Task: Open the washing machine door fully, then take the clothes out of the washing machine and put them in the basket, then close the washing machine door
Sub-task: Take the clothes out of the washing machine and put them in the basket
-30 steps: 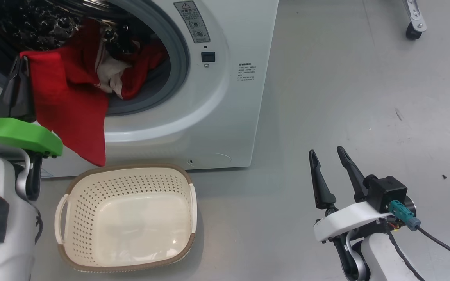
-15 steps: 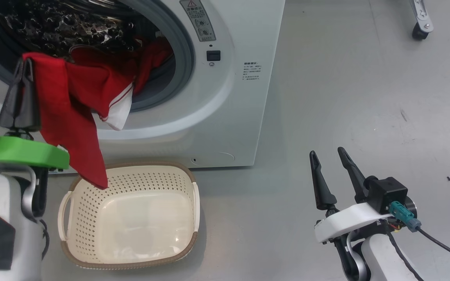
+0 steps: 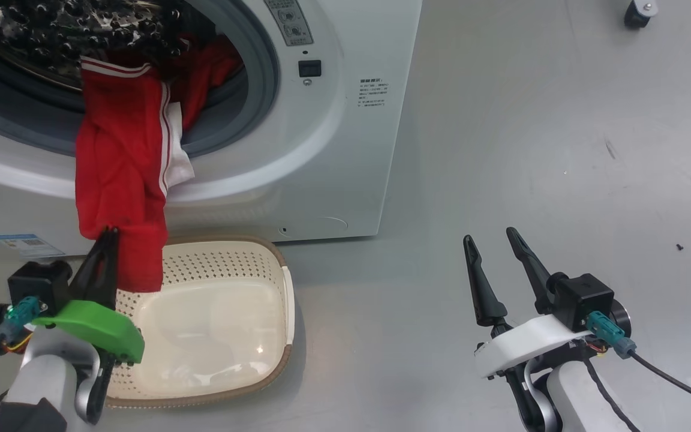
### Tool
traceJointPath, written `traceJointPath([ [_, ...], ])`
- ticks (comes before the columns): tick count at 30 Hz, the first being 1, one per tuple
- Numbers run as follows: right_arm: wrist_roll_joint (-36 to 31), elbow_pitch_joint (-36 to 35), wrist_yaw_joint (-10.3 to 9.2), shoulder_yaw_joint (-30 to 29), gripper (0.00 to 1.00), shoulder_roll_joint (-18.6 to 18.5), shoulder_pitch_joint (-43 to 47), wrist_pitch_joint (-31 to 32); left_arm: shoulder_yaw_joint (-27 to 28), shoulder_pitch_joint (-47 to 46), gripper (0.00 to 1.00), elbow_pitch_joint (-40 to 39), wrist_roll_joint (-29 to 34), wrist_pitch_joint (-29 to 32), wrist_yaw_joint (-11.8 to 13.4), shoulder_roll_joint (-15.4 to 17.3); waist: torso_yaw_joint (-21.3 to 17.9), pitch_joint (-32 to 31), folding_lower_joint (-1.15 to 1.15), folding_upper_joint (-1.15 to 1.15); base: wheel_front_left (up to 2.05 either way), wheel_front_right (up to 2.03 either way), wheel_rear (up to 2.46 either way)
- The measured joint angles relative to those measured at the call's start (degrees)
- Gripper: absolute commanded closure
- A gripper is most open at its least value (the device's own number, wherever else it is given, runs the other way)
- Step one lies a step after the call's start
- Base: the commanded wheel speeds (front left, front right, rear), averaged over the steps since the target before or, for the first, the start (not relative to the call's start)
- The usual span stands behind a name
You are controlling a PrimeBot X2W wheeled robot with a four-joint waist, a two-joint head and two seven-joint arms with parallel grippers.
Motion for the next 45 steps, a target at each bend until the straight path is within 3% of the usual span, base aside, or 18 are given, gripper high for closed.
traceJointPath([
  [15,-1.1,-0.4,0.46,2.1,0.0,0.0,-3.0,0.0,-4.8,-0.1,1.0,10.9,0.0,5.6,-0.1,0.3,-4.0,6.4,0.0,0.0,0.0,0.0,0.0],
  [28,-1.4,-1.3,0.37,2.9,0.0,0.0,-4.5,0.0,-5.7,-4.5,1.0,16.9,0.5,6.9,-0.1,1.6,-7.7,11.5,0.0,0.0,0.0,0.0,0.0],
  [45,-0.7,-3.9,-1.43,5.4,0.0,0.1,-6.4,0.0,-6.4,-9.2,1.0,24.2,1.1,7.6,-0.1,5.1,-12.8,18.4,0.0,0.0,0.0,0.0,0.0],
])
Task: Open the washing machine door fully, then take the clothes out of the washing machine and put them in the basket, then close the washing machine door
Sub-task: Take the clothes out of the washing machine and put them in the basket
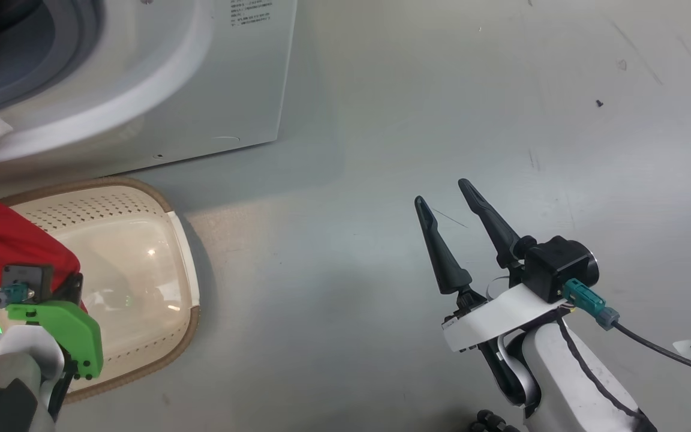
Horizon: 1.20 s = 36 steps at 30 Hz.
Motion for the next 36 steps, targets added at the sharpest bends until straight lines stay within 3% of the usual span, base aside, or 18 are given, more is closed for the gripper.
traceJointPath([
  [14,0.8,-1.1,-1.31,0.5,0.0,0.2,-1.2,0.0,-0.6,-4.0,1.0,3.4,-0.1,-1.4,0.0,-0.5,-2.4,3.8,0.0,0.0,0.0,0.0,0.0],
  [15,0.8,-1.1,-1.64,0.5,0.0,0.2,-1.2,0.0,-0.6,-4.2,0.94,3.7,-0.1,-1.5,0.0,-0.7,-2.4,3.8,0.0,0.0,0.0,0.0,0.0],
  [16,0.8,-1.0,-1.74,0.5,0.0,0.2,-1.2,0.0,-0.5,-4.4,0.58,4.2,-0.4,-1.5,0.0,-1.0,-2.3,3.7,0.0,0.0,0.0,0.0,0.0],
  [17,0.8,-1.0,-1.75,0.4,0.0,0.2,-1.2,0.0,-0.4,-4.5,0.0,4.6,-0.9,-1.8,0.0,-1.4,-2.3,3.6,0.0,0.0,0.0,0.0,0.0],
  [36,0.5,1.2,-2.15,-1.8,0.0,0.2,-2.1,0.0,-2.0,-4.8,0.0,7.4,-2.7,-8.5,0.0,-4.5,1.5,-2.4,0.0,0.0,0.0,0.0,0.0],
])
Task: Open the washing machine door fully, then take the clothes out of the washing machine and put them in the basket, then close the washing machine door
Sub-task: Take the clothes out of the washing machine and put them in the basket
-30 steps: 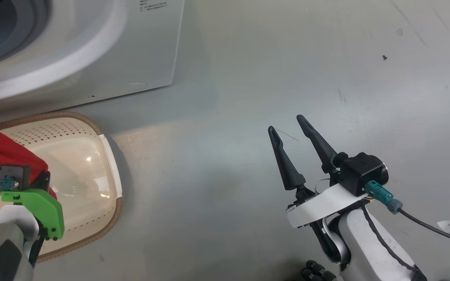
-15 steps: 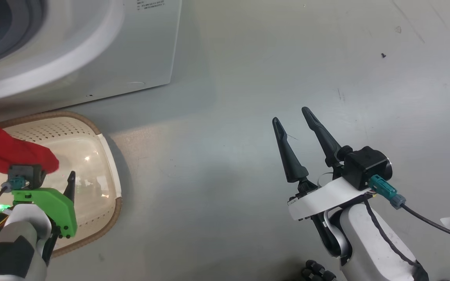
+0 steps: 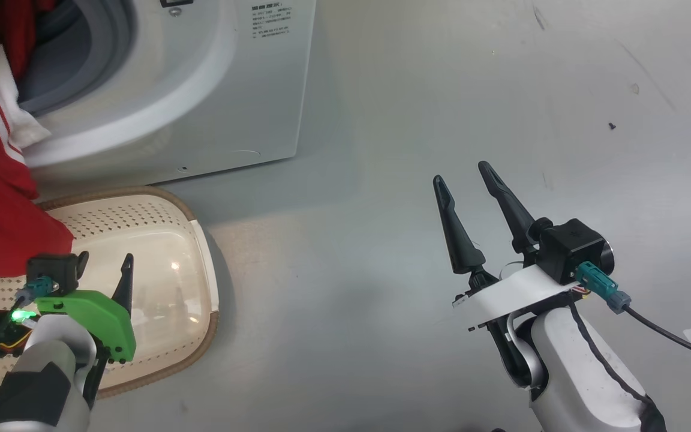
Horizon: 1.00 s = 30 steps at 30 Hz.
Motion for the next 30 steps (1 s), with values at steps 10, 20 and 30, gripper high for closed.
traceJointPath([
  [10,-0.1,2.1,0.53,-3.0,0.0,-0.5,0.4,0.0,-0.5,0.1,0.0,-2.1,-0.4,-1.7,0.0,-0.7,4.0,-6.0,0.0,0.0,0.0,0.0,0.0],
  [20,-0.1,2.7,1.22,-3.7,0.0,-0.9,3.0,0.0,1.2,2.0,0.0,-8.9,-2.0,-1.7,0.0,-1.3,9.9,-11.8,0.0,0.0,0.0,0.0,0.0],
  [30,-0.2,2.7,2.05,-3.3,0.0,-0.9,3.8,0.0,6.4,5.2,0.0,-18.3,-2.6,-1.8,0.0,-0.3,12.2,-13.8,0.0,0.0,0.0,0.0,0.0],
])
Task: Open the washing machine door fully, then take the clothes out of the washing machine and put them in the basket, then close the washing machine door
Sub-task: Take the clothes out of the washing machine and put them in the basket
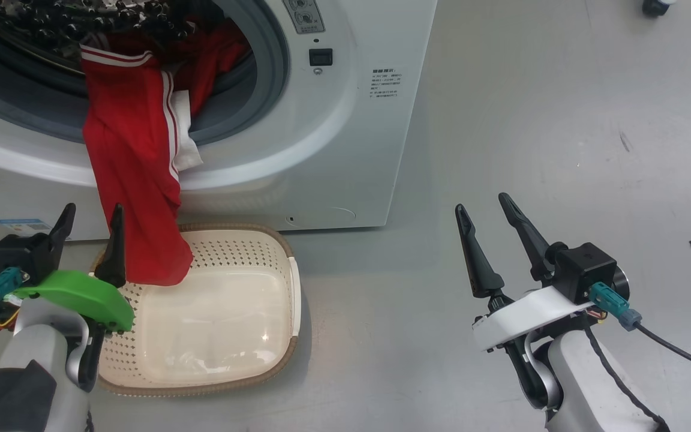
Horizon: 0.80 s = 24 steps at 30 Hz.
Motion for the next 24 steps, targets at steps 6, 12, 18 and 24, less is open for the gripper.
traceJointPath([
  [6,0.0,-0.1,0.19,0.0,0.0,0.0,0.1,0.0,1.4,2.9,0.0,-5.0,0.4,0.0,0.2,0.0,-0.1,0.3,0.0,0.0,0.0,0.0,0.0],
  [12,-0.1,-0.1,0.23,-0.1,0.0,0.0,0.2,0.0,2.4,4.8,0.0,-8.7,1.1,-0.1,0.2,-0.5,-0.4,0.8,0.0,0.0,0.0,0.0,0.0],
  [18,-0.4,-0.1,0.47,-0.2,0.0,0.1,0.2,0.0,3.0,6.3,0.0,-11.1,1.4,-0.1,0.3,-0.9,-0.8,1.0,0.0,0.0,0.0,0.0,0.0],
  [24,-0.4,-0.1,0.51,-0.1,0.0,0.1,0.2,0.0,3.5,7.6,0.0,-12.7,2.7,-0.1,0.3,-1.1,-1.3,1.1,0.0,0.0,0.0,0.0,0.0],
])
